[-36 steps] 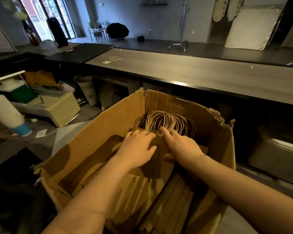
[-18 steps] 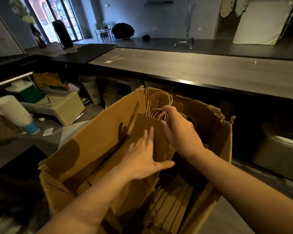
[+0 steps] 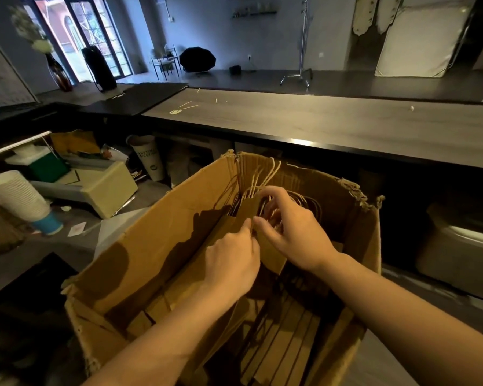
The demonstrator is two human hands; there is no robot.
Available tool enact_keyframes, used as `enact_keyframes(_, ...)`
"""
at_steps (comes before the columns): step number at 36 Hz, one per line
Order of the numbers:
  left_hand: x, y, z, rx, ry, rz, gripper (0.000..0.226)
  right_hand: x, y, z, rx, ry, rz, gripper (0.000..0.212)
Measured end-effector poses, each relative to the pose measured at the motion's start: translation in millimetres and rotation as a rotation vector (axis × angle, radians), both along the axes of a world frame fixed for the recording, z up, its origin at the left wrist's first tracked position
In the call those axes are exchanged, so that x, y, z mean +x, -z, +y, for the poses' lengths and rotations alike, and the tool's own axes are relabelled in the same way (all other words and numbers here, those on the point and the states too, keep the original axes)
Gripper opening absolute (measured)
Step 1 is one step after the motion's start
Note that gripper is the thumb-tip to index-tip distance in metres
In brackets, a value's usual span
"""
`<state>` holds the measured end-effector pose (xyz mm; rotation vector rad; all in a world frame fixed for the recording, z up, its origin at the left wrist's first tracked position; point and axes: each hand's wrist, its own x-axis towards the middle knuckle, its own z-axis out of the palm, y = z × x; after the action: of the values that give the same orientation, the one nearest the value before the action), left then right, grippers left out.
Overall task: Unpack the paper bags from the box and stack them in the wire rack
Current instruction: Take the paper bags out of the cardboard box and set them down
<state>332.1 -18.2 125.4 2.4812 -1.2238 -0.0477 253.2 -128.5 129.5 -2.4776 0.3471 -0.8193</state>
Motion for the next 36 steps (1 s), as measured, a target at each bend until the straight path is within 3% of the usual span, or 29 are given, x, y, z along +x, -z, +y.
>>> enact_keyframes(5, 10.6, -7.4, -0.8, -0.204, -0.069, 0.016, 0.032, 1.0, 2.3, 1.0, -0.019, 0.028, 0.128, 0.074)
enact_keyframes(8, 9.6, -6.8, 1.1, -0.295, -0.067, 0.033, 0.033, 1.7, 2.8, 0.3, 0.14, -0.053, 0.246, 0.095)
enact_keyframes(12, 7.7, -1.8, 7.1, -0.381, 0.021, 0.112, 0.036, 0.2, 3.3, 1.6, 0.545, -0.306, 0.307, 0.096)
enact_keyframes(19, 8.9, -2.1, 13.2, -0.368, 0.222, 0.275, 0.047, -0.9, 5.2, 4.3, 0.648, -0.383, 0.248, 0.099)
enact_keyframes(21, 8.1, -3.5, 13.4, -0.263, 0.295, 0.28, 0.055, -1.3, 6.1, 3.1, 0.64, -0.351, 0.184, 0.087)
enact_keyframes(24, 5.8, -4.3, 13.1, -0.112, 0.381, 0.189, 0.064, -1.7, 11.5, 0.3, 0.608, -0.238, 0.094, 0.047)
enact_keyframes(26, 4.9, -3.3, 11.5, -0.048, 0.404, 0.177, 0.066, -1.5, 12.1, -0.8, 0.607, -0.187, 0.04, 0.034)
enact_keyframes(31, 3.3, -1.7, 8.5, 0.092, 0.407, 0.144, 0.066, -1.2, 6.1, -1.6, 0.664, -0.075, -0.135, 0.044)
enact_keyframes(36, 8.9, 4.0, 6.1, 0.096, 0.311, 0.118, 0.059, -3.5, -1.0, -5.4, 0.738, 0.058, -0.295, 0.047)
